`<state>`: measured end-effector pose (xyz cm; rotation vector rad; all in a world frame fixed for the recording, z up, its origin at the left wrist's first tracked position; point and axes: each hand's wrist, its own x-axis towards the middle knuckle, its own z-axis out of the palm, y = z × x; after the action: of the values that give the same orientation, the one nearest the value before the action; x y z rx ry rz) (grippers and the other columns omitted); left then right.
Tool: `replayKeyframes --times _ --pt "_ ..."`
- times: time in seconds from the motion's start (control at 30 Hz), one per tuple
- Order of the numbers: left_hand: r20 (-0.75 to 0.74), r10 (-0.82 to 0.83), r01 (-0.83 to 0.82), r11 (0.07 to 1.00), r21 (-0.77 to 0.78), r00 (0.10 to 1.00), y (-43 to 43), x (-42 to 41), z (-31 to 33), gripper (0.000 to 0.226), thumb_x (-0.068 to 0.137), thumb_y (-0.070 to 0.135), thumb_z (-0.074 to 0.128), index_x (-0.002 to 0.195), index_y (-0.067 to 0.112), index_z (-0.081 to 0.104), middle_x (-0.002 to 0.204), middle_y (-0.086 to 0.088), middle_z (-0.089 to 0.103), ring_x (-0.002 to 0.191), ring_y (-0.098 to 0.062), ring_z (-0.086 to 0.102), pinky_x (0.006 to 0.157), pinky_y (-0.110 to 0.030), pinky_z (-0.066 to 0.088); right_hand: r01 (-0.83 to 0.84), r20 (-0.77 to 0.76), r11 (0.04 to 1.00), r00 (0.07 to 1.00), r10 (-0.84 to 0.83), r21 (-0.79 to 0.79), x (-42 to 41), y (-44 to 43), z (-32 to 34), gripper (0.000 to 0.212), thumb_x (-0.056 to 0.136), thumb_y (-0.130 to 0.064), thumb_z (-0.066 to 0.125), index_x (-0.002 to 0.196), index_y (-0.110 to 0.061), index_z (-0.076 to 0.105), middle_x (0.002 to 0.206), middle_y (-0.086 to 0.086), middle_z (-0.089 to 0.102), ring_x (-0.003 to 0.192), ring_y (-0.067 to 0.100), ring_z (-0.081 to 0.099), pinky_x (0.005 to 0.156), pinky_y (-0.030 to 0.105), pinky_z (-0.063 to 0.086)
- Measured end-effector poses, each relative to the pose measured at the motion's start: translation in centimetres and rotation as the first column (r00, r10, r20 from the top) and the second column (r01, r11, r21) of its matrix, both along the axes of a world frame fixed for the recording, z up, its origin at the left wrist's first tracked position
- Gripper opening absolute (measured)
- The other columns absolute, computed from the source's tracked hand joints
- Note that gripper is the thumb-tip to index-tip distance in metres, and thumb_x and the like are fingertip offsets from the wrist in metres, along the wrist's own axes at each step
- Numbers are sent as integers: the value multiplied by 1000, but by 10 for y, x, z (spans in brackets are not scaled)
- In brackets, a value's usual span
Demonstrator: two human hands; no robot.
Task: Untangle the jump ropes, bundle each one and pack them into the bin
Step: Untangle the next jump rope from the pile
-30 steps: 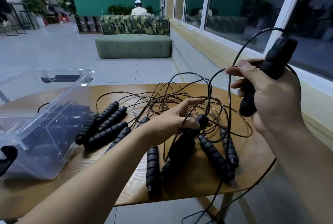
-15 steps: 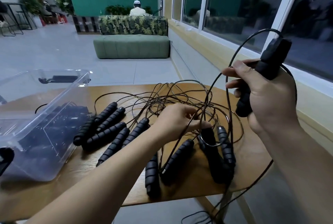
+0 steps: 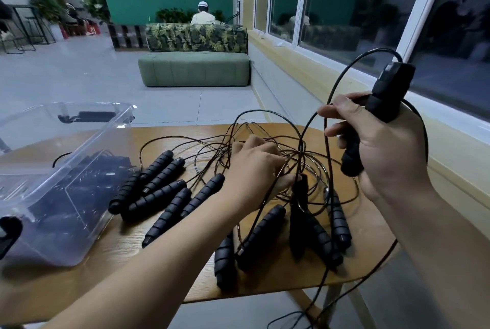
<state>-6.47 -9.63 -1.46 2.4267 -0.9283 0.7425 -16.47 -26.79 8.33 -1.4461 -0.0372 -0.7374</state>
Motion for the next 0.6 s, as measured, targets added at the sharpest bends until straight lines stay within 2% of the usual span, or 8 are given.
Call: replayKeyframes --times 0.03,0.1,0.17,0.3,0.4,0.47,0.53,0.6 --pt "-132 -47 43 999 -33 990 -1 0 0 43 82 73 71 69 33 63 89 17 67 106 -13 54 92 -44 40 -2 -3 1000 1000 2 1 0 1 -1 9 101 -17 74 96 -11 70 93 13 81 64 22 70 55 28 47" --pt "-426 -153 99 984 -148 892 -1 0 2 40 82 66 77 74 29 63 81 12 68 88 -8 61 79 -35 50 -5 -9 1000 1000 5 -5 1 3 -2 8 101 -17 74 95 -12 71 93 13 82 64 22 70 56 28 47" --pt "-565 -232 118 966 -231 791 1 -1 4 32 88 60 76 83 30 67 80 10 71 77 -3 63 69 -29 50 -6 -14 1000 1000 6 -17 1 3 -3 9 102 -17 74 94 -13 71 93 12 82 64 22 70 56 29 47" --pt "-671 -424 133 888 -440 608 1 -4 4 16 106 37 62 106 24 71 90 3 78 82 -12 73 80 -34 59 -1 -19 999 1000 1 -34 2 2 -2 8 102 -19 73 96 -16 71 95 11 82 66 23 72 57 31 48" --pt "-709 -489 234 871 -433 508 0 -1 -1 18 105 29 65 120 28 75 107 -3 79 99 -29 74 89 -43 60 2 -16 999 1000 -2 -34 2 3 -2 7 102 -19 73 96 -16 71 95 10 82 66 23 72 57 30 49" --pt "-756 -498 301 866 -400 425 -1 1 -4 24 102 37 68 125 37 74 103 -3 77 90 -35 70 86 -48 56 0 -13 1000 1000 0 -24 2 3 -2 6 102 -19 73 97 -16 71 95 11 82 67 24 72 57 29 49" --pt "-791 -497 329 860 -391 358 0 0 -4 28 101 39 69 129 40 71 92 -1 71 78 -24 61 79 -45 49 -3 -10 1000 1000 3 -14 2 3 -2 6 102 -18 73 98 -15 71 95 12 82 67 24 71 57 29 49" --pt "-800 -472 355 868 -348 371 0 0 -3 29 100 41 70 129 43 70 89 2 69 76 -14 59 78 -42 48 -2 -6 1000 1000 2 -14 2 1 -1 6 102 -18 73 98 -15 71 95 11 82 67 24 71 57 28 49"
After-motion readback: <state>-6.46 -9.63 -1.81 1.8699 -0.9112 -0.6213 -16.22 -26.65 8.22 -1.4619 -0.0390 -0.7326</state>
